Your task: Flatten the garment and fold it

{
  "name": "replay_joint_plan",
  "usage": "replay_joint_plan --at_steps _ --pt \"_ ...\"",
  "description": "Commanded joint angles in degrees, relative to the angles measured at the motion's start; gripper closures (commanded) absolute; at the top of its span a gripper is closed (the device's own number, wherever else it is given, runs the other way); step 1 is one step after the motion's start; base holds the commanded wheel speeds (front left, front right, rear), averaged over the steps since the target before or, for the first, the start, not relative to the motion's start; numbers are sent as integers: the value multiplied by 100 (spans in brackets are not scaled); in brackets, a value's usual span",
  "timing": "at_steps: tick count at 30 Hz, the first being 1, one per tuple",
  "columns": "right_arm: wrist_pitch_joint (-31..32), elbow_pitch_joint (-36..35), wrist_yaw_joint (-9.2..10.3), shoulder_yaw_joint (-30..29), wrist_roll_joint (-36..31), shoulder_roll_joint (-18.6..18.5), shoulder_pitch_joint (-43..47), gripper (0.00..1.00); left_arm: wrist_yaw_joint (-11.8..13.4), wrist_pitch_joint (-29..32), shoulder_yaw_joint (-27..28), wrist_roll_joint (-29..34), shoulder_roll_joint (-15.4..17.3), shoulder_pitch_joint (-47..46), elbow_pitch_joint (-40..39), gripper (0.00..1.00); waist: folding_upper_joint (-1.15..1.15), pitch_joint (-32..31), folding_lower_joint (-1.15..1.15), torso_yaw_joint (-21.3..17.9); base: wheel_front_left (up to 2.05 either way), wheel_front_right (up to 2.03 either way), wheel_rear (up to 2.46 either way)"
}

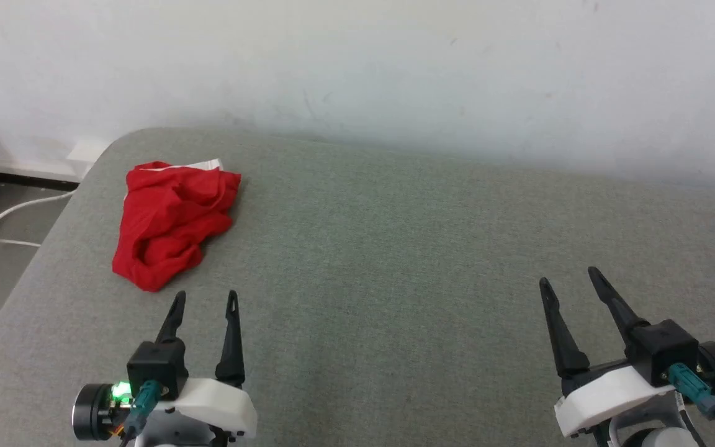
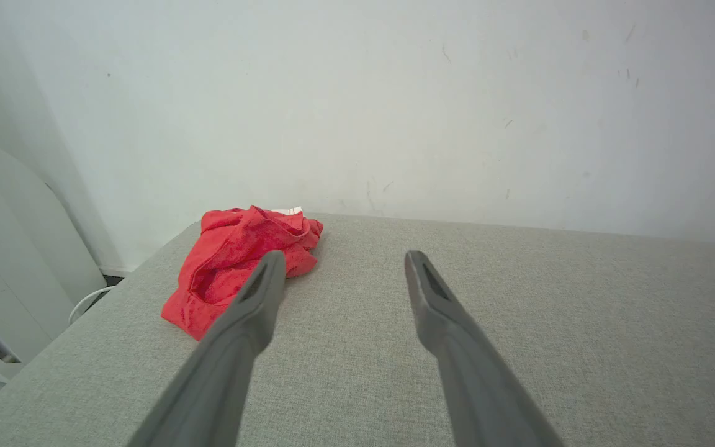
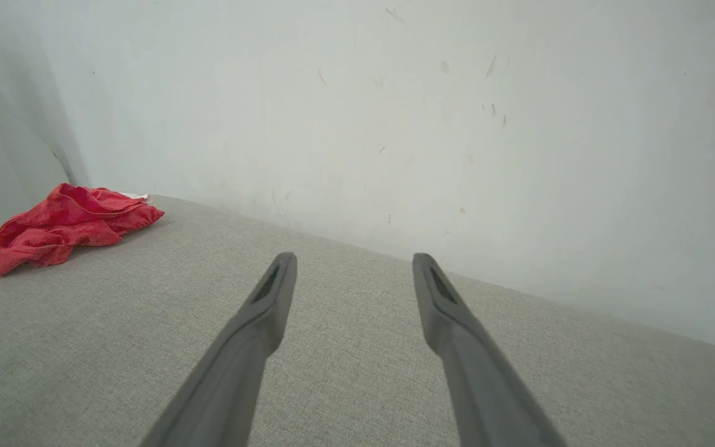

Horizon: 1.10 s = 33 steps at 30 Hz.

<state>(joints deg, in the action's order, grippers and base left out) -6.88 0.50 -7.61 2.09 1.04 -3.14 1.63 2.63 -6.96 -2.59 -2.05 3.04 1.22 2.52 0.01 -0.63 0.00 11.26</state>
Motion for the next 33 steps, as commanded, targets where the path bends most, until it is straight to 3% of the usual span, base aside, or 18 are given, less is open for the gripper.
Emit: replay_joint_plan --at_steps 1,33 --pt "-79 -14 6 18 -5 13 60 0 37 -70 -37 -41 -8 76 28 0 -1 -8 0 135 0 0 0" --pt "-450 87 9 230 8 19 120 0 106 -441 -187 -68 -12 167 102 0 -1 -44 0 1196 0 0 0"
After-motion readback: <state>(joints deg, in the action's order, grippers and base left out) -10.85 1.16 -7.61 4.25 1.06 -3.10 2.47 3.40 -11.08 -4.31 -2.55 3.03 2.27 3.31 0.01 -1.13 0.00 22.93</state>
